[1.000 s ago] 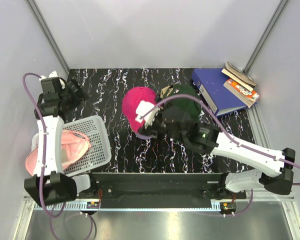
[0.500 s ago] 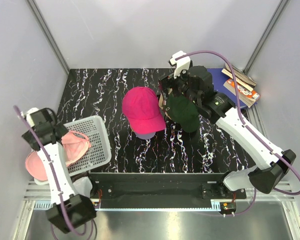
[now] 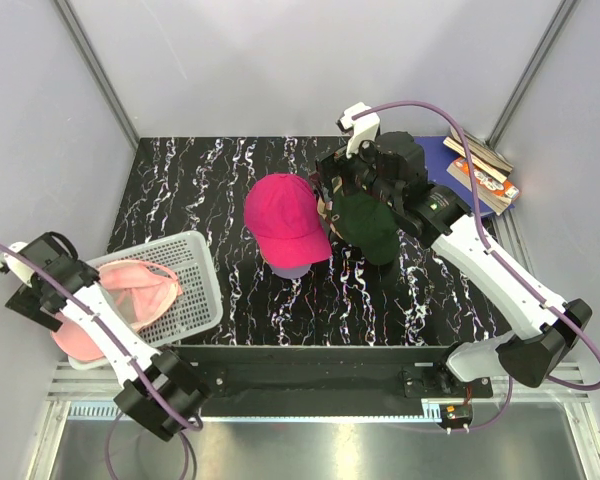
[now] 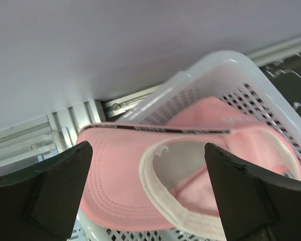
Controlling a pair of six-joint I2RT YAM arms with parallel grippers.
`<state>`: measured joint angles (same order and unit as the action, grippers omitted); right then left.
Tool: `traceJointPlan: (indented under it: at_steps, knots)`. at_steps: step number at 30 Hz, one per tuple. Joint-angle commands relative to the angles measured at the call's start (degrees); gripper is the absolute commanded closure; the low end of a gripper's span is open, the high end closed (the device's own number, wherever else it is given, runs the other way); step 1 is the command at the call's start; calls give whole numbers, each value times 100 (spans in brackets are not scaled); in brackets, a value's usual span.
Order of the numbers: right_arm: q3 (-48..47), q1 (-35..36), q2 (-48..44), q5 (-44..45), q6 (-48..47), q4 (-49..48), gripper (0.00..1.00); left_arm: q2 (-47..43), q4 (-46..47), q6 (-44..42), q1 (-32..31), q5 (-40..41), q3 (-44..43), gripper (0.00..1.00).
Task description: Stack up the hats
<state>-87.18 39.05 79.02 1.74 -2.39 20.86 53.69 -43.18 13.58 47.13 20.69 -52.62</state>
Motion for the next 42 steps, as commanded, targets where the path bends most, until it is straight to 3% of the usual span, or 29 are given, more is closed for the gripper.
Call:
traceJointPlan:
  at_steps: [1,6,18,26,33,42]
  knots:
    - [-80,-29,-194,-104,-51,-214,0,54,626,380,445,400,77,1]
    - [-54,-20,-238,11,-130,-205,0,9,941,111,499,499,120,1]
    - [78,-29,-300,134,-306,-214,0,441,1268,-1110,472,-2033,121,1]
    - [131,-20,-361,310,-402,-223,0,835,1171,-1674,6,-1568,77,1]
    - [113,-29,-335,406,-481,-223,0,1257,1013,-2044,-485,-1375,-64,12]
    - [140,-29,-318,486,-517,-223,0,1574,671,-1903,-574,-1023,-327,47]
